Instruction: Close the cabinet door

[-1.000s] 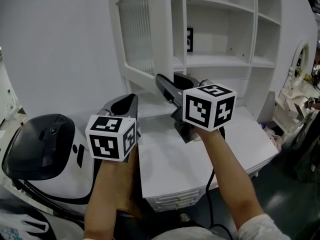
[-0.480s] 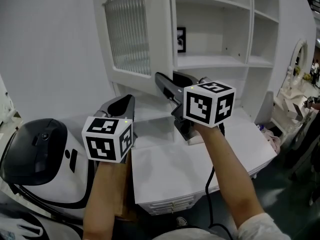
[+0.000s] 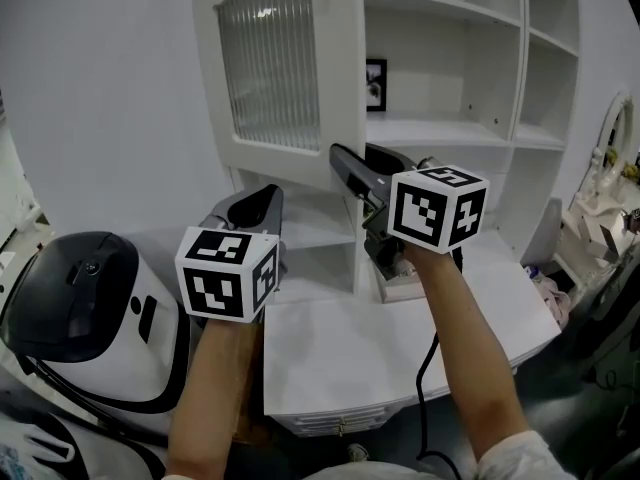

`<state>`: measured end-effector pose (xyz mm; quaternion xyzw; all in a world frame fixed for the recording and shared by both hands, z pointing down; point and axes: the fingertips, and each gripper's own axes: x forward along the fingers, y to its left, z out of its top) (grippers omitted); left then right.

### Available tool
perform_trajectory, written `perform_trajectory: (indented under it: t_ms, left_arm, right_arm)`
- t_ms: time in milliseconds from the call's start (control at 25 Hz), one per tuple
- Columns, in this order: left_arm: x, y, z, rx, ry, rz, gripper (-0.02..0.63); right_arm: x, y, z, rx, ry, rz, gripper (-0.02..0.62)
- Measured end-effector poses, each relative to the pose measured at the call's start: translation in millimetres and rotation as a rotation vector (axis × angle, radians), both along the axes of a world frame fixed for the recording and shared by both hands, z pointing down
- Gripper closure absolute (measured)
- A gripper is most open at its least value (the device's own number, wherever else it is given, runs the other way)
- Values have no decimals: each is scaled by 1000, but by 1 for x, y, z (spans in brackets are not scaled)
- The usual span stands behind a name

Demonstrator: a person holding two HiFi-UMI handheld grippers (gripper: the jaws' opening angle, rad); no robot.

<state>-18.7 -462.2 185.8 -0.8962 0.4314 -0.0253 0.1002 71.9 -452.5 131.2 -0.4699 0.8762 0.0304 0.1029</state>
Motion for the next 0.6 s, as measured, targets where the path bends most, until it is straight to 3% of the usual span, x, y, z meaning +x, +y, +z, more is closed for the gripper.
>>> perform_trajectory:
  t_ms: [600]
  left_arm:
    - [29,-27,4,14,-16,-5,607]
  right_arm:
    - [29,-34,2,28,9,27,469]
